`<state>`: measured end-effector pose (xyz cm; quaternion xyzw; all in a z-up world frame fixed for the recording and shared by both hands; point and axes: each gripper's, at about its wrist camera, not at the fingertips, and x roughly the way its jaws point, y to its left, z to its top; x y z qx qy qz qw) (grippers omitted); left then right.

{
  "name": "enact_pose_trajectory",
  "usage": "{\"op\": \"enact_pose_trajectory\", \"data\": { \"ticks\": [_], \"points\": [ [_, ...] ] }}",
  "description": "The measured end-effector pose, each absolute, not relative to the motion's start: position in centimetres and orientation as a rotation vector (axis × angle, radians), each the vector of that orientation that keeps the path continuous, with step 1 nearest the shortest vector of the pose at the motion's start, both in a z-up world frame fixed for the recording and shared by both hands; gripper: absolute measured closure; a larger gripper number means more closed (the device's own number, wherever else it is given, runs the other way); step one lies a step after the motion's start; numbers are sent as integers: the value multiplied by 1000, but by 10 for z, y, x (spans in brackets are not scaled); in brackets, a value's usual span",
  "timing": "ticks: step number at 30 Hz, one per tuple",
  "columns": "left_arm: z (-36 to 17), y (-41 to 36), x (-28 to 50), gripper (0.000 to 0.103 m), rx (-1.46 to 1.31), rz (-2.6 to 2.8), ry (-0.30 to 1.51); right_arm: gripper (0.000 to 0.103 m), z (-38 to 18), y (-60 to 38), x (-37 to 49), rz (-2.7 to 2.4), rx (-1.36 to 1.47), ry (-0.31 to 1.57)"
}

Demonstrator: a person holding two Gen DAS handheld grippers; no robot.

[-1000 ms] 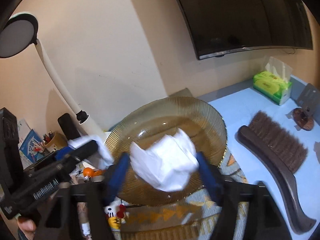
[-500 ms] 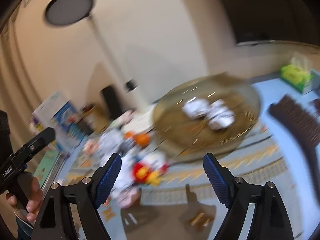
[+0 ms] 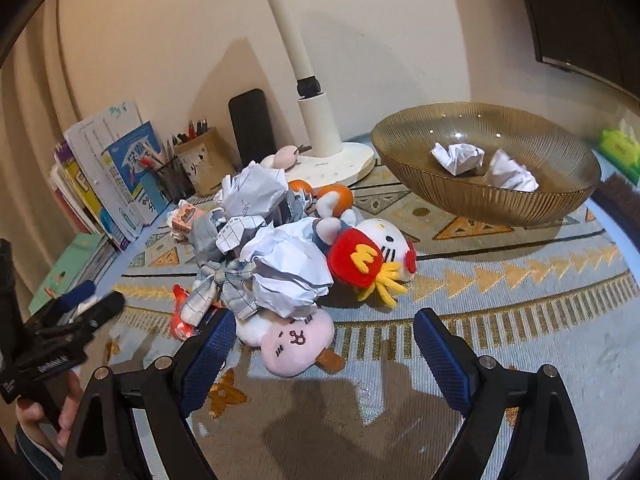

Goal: Organize objects
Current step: 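Move both open tools back toward the remaining paper balls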

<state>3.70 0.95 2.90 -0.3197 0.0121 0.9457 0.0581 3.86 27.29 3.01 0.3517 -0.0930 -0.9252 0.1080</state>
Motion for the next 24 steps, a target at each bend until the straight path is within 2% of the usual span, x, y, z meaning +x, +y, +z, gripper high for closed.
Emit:
{"op": "enact_pose_trajectory", "data": {
  "ticks": [7,14,21,24],
  "points": [
    [24,10,53,1,-1024,2836,49,10,28,277,35,-2697,1038,-305],
    [23,-41,109,1,-1125,2968,164,7,30,278,40,-2684,1008,-322],
    [94,-139,180,1,-1047,3249,63,6,32,275,43,-2664,988,-310],
    [132,-155,187,1,-1004,3320,238,6,31,275,43,-2658,987,-314]
  ]
}}
